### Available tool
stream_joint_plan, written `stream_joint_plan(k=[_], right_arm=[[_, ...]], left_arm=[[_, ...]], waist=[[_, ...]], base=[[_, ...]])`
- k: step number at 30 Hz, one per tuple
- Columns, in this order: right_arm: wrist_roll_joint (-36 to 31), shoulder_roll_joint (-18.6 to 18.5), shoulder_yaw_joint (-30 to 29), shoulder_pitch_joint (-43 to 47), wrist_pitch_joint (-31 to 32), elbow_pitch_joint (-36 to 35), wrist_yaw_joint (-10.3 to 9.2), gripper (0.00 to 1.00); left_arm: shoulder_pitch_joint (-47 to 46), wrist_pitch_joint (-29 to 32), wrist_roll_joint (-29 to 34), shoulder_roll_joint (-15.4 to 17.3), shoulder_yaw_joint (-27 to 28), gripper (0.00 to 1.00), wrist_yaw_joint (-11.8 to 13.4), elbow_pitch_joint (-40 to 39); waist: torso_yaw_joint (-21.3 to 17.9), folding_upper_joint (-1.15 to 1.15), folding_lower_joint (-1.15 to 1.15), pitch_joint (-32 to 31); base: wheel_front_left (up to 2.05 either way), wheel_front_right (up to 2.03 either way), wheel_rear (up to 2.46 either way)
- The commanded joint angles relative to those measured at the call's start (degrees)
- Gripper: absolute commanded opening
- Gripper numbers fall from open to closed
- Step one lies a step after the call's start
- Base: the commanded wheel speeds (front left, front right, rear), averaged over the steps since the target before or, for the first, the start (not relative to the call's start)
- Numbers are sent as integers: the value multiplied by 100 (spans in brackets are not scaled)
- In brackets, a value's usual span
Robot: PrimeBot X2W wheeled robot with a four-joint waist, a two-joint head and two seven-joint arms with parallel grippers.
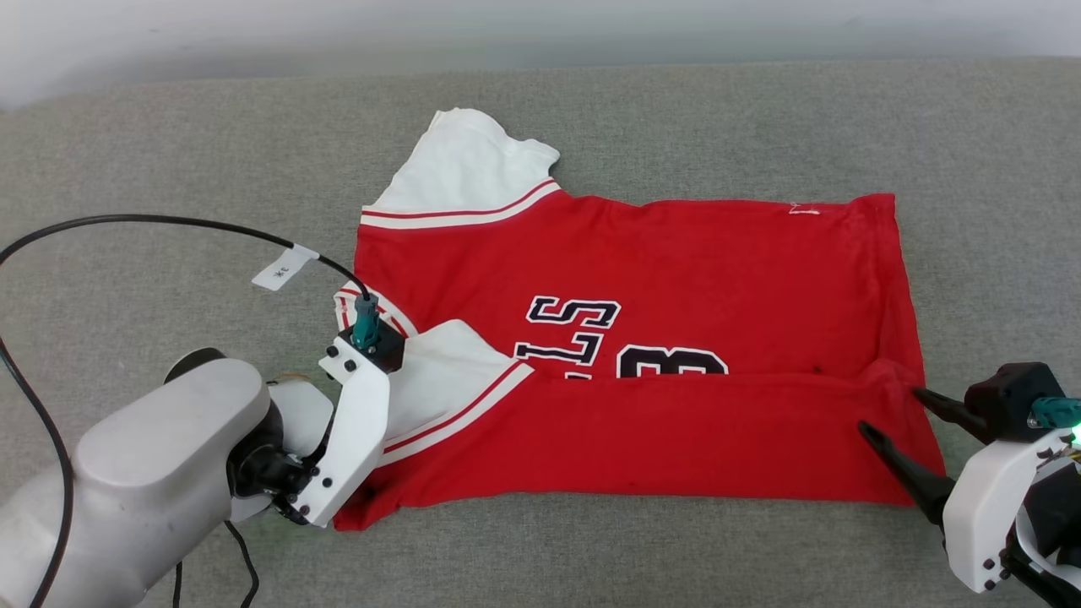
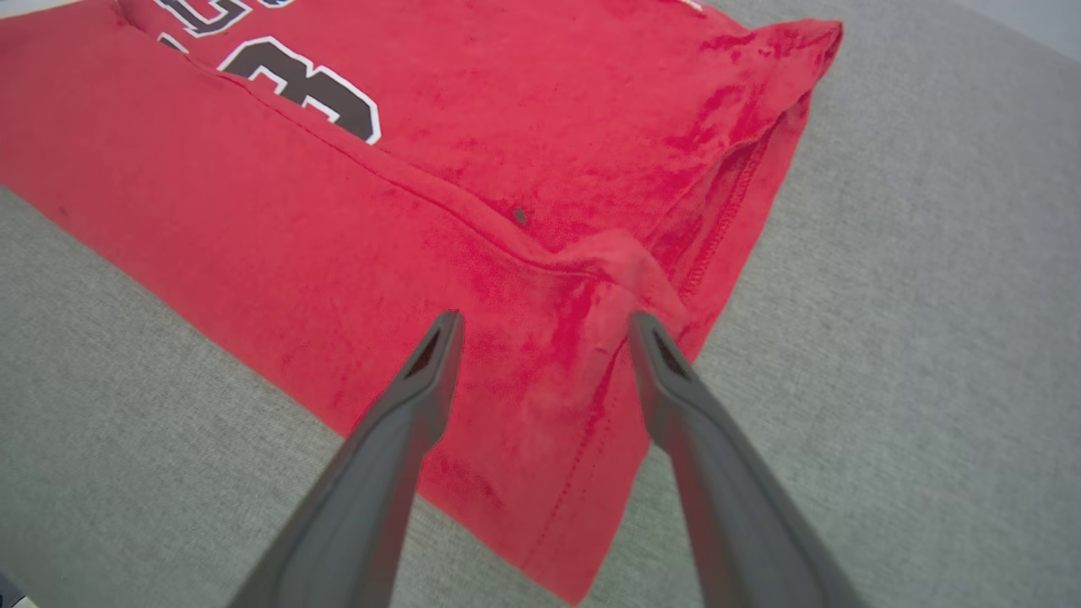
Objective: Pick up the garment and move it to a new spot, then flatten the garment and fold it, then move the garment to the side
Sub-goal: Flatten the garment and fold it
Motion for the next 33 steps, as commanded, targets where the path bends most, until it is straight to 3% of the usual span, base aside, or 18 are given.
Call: stream_joint_plan(k=[1,2,3,9,16,19,25,30,31,33], right_arm=[[31,-8,12,-102,-2,25,-7,100],[45,-35,19,-138,12,31,-7,100],[56,-73,30,-174,30,30,-7,100],[155,-490,237,-349,359,-139,-7,100],[815,-1548,921,-927,1899,-572,-7,100],[1223,-1758,1138,-1213,2620,-634,-7,100],[1544,-1602,1569,-1598,3494,-308,-7,100],[1467,-1177,1898,-1707,3457,276,-7,100],[1499,-855,2314,-1606,3283,740,-7,100],[1557,-781,2502,-1596,3178,836,-7,100]], left_arm=[[309,-50,69,-119,-134,56,-11,88],[350,-79,63,-145,-141,6,-16,87],[392,-81,20,-166,-147,0,-21,69],[354,-219,-154,-94,-106,0,-32,-105],[159,-286,-169,142,-76,0,-33,-426],[66,-333,-201,206,-40,0,-31,-561],[-125,-367,-59,257,-57,0,-31,-793],[-228,-430,32,225,-67,0,-32,-897],[-289,-474,84,231,-81,0,-32,-928],[-264,-505,89,246,-89,0,-32,-922]], waist=[[-33,0,0,11],[-40,0,0,-5],[-43,0,0,-29],[-13,0,0,-238],[68,0,0,-394],[118,0,0,-335],[242,0,0,-97],[343,0,0,134],[391,0,0,244],[392,0,0,261]], base=[[0,0,0],[0,0,0],[0,0,0],[0,0,0],[0,0,0],[0,0,0],[0,0,0],[0,0,0],[0,0,0],[0,0,0]])
